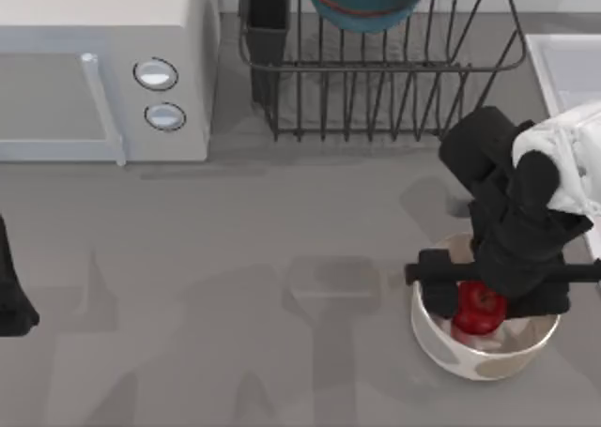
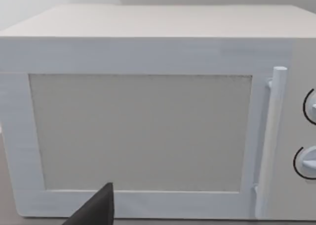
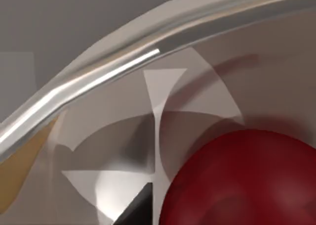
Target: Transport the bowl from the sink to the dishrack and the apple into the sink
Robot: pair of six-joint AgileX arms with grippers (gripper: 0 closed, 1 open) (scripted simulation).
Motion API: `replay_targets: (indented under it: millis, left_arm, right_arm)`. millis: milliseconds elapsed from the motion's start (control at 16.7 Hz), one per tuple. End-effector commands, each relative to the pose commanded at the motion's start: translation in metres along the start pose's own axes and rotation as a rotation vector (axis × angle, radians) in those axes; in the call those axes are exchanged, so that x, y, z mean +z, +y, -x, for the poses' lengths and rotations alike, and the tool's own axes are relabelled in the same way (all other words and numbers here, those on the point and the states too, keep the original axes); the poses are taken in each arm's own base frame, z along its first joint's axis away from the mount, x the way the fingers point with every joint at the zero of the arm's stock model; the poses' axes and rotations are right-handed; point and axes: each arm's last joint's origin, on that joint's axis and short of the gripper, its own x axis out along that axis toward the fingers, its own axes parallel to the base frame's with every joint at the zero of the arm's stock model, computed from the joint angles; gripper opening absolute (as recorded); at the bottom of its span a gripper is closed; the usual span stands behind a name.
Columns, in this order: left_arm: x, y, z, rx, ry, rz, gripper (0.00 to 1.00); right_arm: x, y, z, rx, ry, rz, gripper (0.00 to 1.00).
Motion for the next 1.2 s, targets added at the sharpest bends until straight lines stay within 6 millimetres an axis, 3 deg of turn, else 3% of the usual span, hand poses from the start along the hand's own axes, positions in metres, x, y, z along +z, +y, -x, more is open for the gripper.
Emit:
replay_targets:
  millis: [420,480,720,1080,1200]
  left_arm:
    - [0.0,0.0,0.0,0.0,0.0,0.0,1.0]
    - [0.0,0.0,0.0,0.0,0.0,0.0,1.0]
    - [0.0,0.0,0.0,0.0,0.0,0.0,1.0]
    - [0.0,0.0,0.0,0.0,0.0,0.0,1.0]
    - [0.0,0.0,0.0,0.0,0.0,0.0,1.0]
  right_arm:
    - [0.0,0.0,0.0,0.0,0.0,0.0,0.0]
    - [0.004,0.002,0.016,0.022,-0.046,0.004,0.0]
    - [0.008,0.005,0.034,0.024,-0.047,0.0,0.0]
    - [0.006,0.004,0.101,0.016,-0.037,0.004,0.0]
    - [0.005,0.003,0.114,0.021,-0.045,0.004,0.0]
